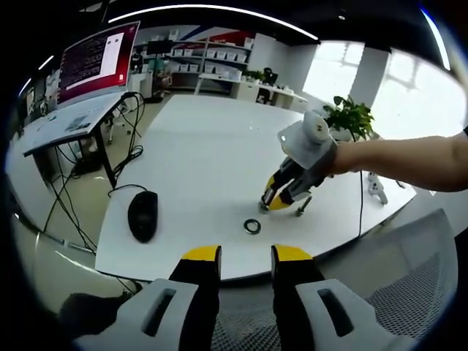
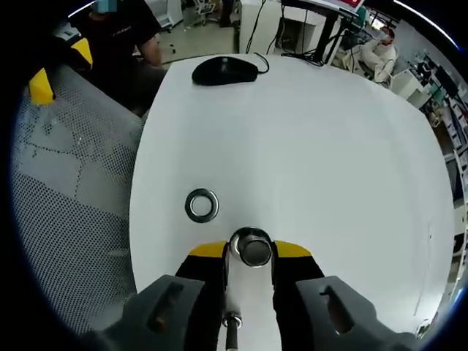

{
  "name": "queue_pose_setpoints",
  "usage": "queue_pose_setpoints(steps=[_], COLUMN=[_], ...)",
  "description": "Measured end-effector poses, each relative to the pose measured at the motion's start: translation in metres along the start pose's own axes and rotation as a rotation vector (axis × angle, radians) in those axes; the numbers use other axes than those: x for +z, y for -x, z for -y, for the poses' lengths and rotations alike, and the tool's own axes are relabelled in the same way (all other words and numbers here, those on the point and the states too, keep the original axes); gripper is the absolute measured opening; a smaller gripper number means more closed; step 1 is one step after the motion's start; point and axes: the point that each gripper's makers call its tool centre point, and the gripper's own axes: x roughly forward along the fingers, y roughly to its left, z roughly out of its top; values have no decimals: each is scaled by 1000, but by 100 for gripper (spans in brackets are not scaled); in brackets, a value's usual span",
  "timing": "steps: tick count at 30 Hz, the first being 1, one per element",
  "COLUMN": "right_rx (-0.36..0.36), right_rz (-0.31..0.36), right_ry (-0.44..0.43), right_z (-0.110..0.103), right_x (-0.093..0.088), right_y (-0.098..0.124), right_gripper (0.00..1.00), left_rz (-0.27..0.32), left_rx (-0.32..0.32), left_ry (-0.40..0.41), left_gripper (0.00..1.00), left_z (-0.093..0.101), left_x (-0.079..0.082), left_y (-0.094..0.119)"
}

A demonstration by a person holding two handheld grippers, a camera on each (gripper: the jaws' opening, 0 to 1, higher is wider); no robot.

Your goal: Place the washer onto the threaded stud by aligning its center hole with the stud, sliding it down to the base, and recovering from edge contact or off-axis alignment until the washer reaches the visible bottom stop.

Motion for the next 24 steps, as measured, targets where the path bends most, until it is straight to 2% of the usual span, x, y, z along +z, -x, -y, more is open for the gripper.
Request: queue_pose_setpoints(steps=[4, 11, 18, 20, 22, 24], right_rx=[1, -10, -24, -24, -21, -27], right_rz=[-10, 54, 71, 72, 76, 81], right_ry=[32, -11, -36, -34, -25, -22], right_z=[1, 7, 13, 13, 7, 6], right_x=[-2, 8, 4, 3, 4, 6], right_y=[-1, 9, 17, 17, 20, 22], right_gripper=[29, 30, 29, 28, 21, 21], left_rz=[0, -5, -4, -7, -5, -4], left_rx=[0, -3, -5, -6, -6, -6], left_ry=[-1, -4, -4, -6, -5, -6], left_gripper=[25, 25, 25, 25, 25, 25], left_z=[1, 1, 2, 2, 3, 3], left_x=[0, 0, 0, 0, 0, 0], left_y=[0, 0, 1, 1, 1, 1])
